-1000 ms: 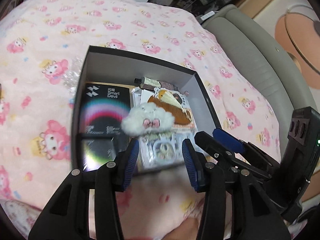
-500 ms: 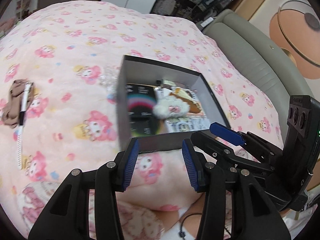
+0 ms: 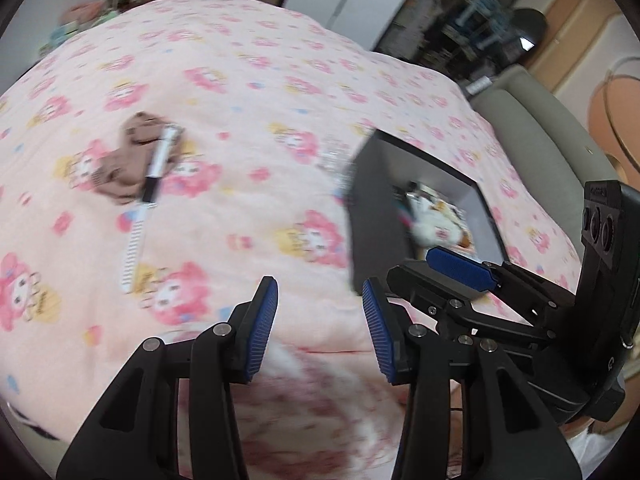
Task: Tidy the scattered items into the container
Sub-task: 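Reach the left gripper to the white watch strap and grasp it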
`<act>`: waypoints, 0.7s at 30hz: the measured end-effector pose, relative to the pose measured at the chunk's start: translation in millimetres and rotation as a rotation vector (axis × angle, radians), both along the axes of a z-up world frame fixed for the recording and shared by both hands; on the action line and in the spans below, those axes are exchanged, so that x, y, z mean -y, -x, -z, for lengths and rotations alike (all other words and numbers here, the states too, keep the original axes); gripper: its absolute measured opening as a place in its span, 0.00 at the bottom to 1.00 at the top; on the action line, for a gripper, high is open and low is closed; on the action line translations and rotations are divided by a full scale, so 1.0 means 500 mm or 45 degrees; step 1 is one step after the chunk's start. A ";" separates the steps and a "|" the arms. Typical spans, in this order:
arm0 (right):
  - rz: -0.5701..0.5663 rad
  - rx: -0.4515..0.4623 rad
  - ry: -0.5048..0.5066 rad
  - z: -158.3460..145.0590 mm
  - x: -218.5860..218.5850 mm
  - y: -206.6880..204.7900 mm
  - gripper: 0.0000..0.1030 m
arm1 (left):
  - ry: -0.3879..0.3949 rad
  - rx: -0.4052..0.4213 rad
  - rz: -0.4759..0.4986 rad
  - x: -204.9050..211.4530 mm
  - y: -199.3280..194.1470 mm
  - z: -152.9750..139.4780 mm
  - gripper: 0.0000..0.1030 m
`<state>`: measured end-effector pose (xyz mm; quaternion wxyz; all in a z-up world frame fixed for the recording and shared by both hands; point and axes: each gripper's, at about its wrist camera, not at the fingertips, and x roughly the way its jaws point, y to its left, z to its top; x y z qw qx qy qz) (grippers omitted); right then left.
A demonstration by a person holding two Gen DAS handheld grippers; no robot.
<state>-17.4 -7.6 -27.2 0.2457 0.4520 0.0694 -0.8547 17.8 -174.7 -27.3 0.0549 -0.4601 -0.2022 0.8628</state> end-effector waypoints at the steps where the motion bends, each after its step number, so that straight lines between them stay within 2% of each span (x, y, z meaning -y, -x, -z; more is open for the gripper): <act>1: -0.024 0.015 -0.004 0.006 0.021 0.002 0.43 | 0.005 0.008 -0.029 0.019 -0.006 0.006 0.43; 6: -0.120 0.061 -0.036 0.037 0.110 0.011 0.43 | -0.012 0.043 -0.135 0.096 -0.024 0.037 0.43; 11: -0.154 0.097 -0.073 0.066 0.179 0.023 0.43 | -0.039 0.080 -0.219 0.160 -0.020 0.076 0.43; 21: -0.207 0.195 -0.147 0.143 0.270 0.087 0.43 | -0.096 0.155 -0.286 0.242 0.035 0.164 0.43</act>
